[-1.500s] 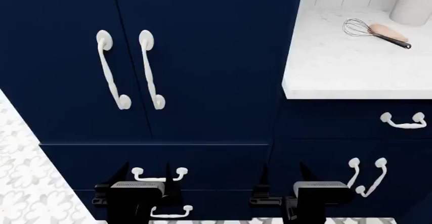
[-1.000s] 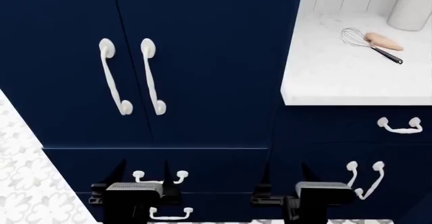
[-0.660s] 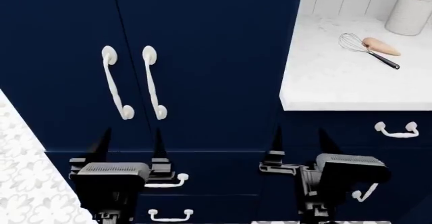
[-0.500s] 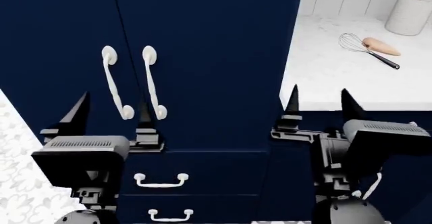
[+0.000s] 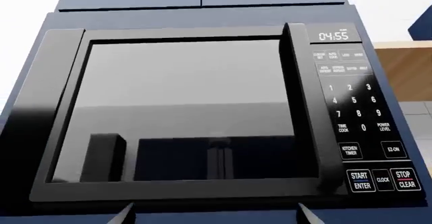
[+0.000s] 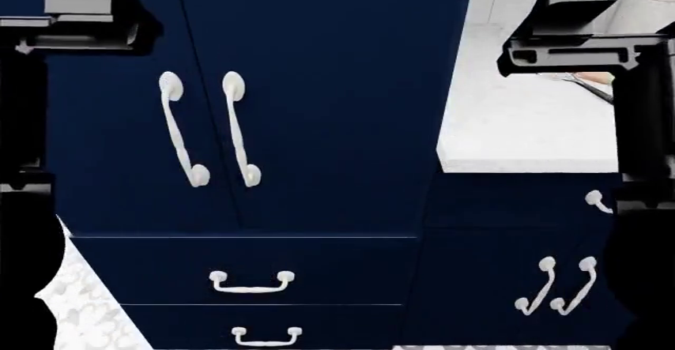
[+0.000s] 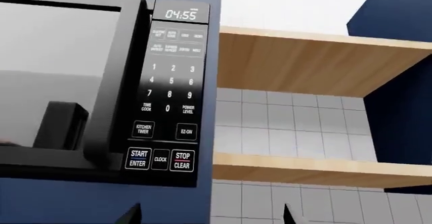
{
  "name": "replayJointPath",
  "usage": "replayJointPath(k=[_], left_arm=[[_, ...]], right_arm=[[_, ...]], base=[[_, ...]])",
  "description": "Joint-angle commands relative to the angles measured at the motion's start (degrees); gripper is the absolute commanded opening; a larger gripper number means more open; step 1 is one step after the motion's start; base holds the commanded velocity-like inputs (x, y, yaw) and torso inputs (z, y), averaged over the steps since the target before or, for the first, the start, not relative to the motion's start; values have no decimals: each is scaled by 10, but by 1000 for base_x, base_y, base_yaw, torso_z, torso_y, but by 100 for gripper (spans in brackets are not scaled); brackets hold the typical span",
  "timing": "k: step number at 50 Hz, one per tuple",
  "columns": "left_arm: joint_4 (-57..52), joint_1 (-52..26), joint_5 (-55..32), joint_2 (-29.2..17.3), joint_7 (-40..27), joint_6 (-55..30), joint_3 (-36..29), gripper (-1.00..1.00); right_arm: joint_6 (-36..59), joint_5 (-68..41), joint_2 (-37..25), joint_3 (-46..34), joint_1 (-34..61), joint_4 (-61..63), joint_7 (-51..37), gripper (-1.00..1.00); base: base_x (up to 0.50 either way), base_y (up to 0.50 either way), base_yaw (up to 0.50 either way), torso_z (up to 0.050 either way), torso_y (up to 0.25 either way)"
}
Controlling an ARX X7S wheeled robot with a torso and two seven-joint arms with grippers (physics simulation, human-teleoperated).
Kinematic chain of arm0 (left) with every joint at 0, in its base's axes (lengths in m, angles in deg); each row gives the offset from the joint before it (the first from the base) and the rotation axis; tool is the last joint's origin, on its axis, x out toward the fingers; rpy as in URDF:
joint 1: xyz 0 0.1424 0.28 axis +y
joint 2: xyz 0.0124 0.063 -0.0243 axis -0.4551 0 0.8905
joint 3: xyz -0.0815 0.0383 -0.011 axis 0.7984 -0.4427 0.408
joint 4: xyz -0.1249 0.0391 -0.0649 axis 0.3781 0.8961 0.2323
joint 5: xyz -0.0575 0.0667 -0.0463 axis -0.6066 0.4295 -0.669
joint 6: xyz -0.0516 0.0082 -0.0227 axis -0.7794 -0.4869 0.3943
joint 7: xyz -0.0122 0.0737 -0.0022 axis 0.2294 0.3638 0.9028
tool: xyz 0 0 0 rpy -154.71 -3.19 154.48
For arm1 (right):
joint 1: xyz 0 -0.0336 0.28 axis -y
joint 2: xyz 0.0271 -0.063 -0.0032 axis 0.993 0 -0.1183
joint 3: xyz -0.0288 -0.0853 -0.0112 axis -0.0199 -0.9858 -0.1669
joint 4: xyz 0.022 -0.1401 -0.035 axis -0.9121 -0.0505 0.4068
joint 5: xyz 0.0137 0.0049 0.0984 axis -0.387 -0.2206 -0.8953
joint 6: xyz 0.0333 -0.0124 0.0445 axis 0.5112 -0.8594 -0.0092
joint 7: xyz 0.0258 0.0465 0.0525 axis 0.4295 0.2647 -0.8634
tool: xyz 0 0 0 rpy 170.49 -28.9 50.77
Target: Open the microwave door
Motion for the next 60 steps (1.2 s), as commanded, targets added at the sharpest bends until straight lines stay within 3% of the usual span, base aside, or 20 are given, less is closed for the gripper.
replayJointPath(k=[1,35,43,60], left_arm=[[-25,-86,-35,-14,-8,-75,24,100],[-27,-88,-59,-16,-22,-89,33,100],[-28,-84,-60,-19,-25,-86,31,100],[-31,-88,-71,-23,-30,-90,36,100]], right_arm=[[89,-41,-12,18,96,44,-7,100],[58,-79,-14,24,61,27,-28,100],[51,-86,-17,20,54,27,-30,100],[51,-104,-22,19,54,29,-42,100]], base=[[0,0,0,0,0],[0,-456,0,0,0],[12,-32,0,0,0],[401,0,0,0,0]])
